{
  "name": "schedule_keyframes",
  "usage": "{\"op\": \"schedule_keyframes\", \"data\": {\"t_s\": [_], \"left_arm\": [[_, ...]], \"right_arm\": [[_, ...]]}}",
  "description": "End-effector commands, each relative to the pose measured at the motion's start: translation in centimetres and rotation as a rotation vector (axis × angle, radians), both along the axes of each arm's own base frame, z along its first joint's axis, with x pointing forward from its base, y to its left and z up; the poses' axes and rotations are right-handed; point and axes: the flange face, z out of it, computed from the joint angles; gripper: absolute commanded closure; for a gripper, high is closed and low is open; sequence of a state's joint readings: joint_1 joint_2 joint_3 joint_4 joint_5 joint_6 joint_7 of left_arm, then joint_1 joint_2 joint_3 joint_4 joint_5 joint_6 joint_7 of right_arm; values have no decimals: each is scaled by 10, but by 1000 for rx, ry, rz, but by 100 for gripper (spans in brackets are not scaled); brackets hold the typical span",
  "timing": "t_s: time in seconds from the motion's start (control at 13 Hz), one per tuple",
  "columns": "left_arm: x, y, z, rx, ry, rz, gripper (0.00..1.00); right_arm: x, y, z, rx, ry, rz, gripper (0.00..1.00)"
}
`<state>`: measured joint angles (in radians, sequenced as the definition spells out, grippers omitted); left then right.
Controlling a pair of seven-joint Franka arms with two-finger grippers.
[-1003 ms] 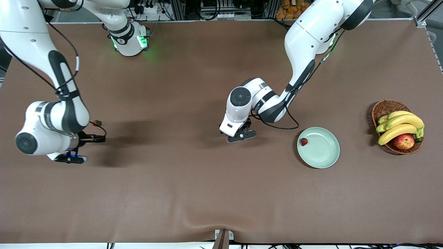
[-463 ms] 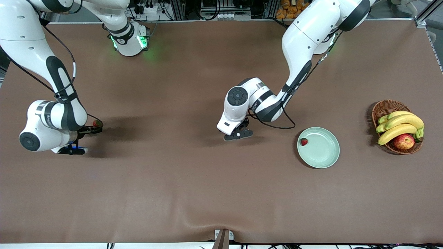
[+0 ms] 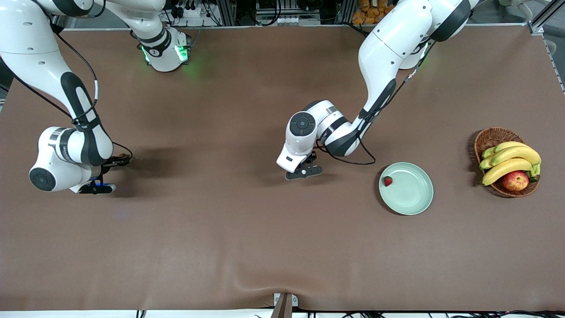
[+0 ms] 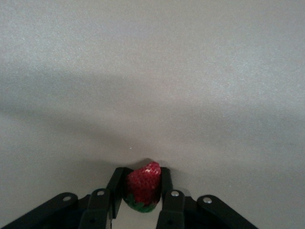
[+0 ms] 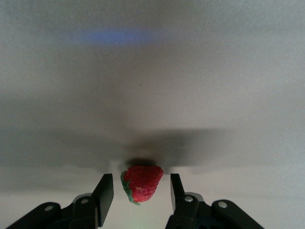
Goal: Collect all strawberries into plate
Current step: 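Place strawberry on plate with the left gripper while the right gripper lifts another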
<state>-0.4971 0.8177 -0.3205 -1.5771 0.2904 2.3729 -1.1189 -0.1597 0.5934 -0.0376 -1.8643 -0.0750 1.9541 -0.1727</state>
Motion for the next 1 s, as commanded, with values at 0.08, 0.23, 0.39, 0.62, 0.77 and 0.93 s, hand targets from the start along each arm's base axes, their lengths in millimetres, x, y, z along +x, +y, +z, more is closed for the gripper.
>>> {"op": "schedule_keyframes", "data": {"t_s": [0.08, 0.23, 0.39, 0.62, 0.77, 0.93], "left_arm": [[14, 5, 15, -7, -23, 14, 100], [42, 33, 45, -7, -41, 62, 100], [62, 63, 73, 10, -33, 100, 100], [90, 146, 98, 93, 52, 97, 100], [104, 208, 99, 137, 141, 70, 100], [113, 252, 90, 159, 193, 85, 100]], "right_arm": [[-10, -6, -1, 0, 15, 30, 54], [-11, -5, -3, 2, 19, 30, 63], [-10, -2, -3, 0, 18, 30, 80], [18, 18, 20, -8, -51, 39, 100], [53, 68, 51, -45, -136, 37, 100], [66, 146, 65, -52, -178, -15, 100]]}}
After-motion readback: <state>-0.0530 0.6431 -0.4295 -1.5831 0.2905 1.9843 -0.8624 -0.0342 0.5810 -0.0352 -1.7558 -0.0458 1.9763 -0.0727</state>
